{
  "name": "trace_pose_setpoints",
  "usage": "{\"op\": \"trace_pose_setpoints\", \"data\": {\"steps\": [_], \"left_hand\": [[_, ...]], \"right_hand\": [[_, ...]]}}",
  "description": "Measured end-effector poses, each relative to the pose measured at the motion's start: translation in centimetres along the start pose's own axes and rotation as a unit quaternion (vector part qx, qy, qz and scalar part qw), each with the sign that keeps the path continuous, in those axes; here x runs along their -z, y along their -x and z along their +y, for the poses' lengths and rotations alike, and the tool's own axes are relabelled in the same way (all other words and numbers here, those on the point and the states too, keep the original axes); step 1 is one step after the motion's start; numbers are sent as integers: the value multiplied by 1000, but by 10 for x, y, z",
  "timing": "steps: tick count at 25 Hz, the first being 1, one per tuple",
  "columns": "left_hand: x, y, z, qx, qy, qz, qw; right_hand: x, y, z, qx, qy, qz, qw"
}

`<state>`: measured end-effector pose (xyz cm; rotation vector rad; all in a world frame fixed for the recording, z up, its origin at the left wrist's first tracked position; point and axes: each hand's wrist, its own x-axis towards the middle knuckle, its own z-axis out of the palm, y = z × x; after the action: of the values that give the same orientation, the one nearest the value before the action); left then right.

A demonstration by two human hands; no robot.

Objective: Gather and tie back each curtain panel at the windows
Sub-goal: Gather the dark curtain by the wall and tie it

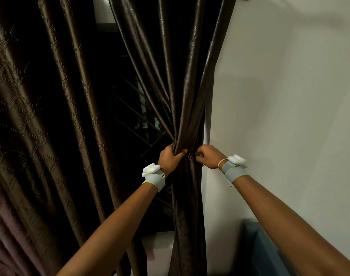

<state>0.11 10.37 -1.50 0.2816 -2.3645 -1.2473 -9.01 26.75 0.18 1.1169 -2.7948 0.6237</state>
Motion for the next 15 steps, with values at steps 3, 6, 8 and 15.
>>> {"op": "trace_pose_setpoints", "data": {"steps": [3,6,8,15], "left_hand": [[-3,7,7,-4,-176,62,982],[-6,8,15,-26,-220,69,973],[-5,4,12,-23,-229,53,972],[1,15,-8,-9,-183,63,981]], "right_hand": [[-3,6,-7,-34,15,27,999],[-7,15,-26,-11,-8,101,995],[-5,22,-40,23,-40,126,991],[-9,19,-69,12,-271,86,959]]}}
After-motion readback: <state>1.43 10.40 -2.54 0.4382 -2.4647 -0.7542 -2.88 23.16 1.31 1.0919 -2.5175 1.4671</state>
